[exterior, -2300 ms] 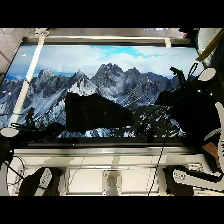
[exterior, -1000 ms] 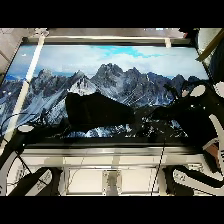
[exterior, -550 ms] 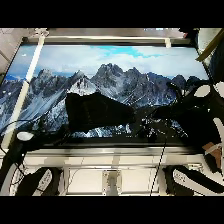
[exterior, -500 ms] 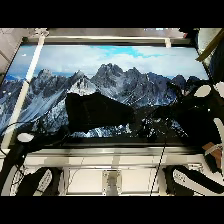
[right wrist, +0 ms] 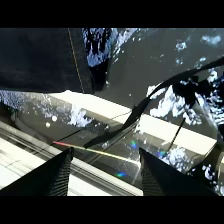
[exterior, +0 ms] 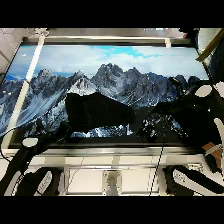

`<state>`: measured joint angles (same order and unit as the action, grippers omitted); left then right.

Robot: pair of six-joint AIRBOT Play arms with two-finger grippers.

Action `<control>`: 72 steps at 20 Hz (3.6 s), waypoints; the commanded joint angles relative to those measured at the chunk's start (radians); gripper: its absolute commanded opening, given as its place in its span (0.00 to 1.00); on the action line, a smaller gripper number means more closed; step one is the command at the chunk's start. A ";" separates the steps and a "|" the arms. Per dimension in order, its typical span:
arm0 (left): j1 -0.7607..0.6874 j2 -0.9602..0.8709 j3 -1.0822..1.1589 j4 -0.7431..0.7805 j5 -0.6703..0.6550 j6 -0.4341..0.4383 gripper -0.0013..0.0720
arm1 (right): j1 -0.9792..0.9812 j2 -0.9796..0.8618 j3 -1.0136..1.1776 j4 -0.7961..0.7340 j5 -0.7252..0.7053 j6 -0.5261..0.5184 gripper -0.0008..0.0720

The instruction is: Fold the clothes and pants, and hang the long-sleeved shirts on hangers.

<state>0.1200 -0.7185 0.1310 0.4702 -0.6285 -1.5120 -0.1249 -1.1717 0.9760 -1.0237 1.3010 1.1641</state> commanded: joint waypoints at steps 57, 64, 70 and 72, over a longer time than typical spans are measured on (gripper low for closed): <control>0.024 -0.018 0.014 0.231 0.090 -0.280 0.08 | 0.037 0.001 -0.253 0.218 -0.008 -0.038 0.69; 0.024 -0.018 0.014 0.232 0.079 -0.279 0.08 | 0.334 -0.001 -0.427 0.427 -0.446 -0.043 0.80; 0.024 -0.018 0.014 0.232 0.079 -0.279 0.08 | 0.340 -0.092 -0.423 0.454 -0.491 -0.030 0.77; 0.024 -0.018 0.014 0.232 0.079 -0.279 0.08 | 0.344 -0.143 -0.410 0.460 -0.465 -0.044 0.77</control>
<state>0.1440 -0.7357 0.1440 0.7017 -0.5495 -1.7912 0.2119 -1.2594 0.5591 -0.5854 0.8371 1.1305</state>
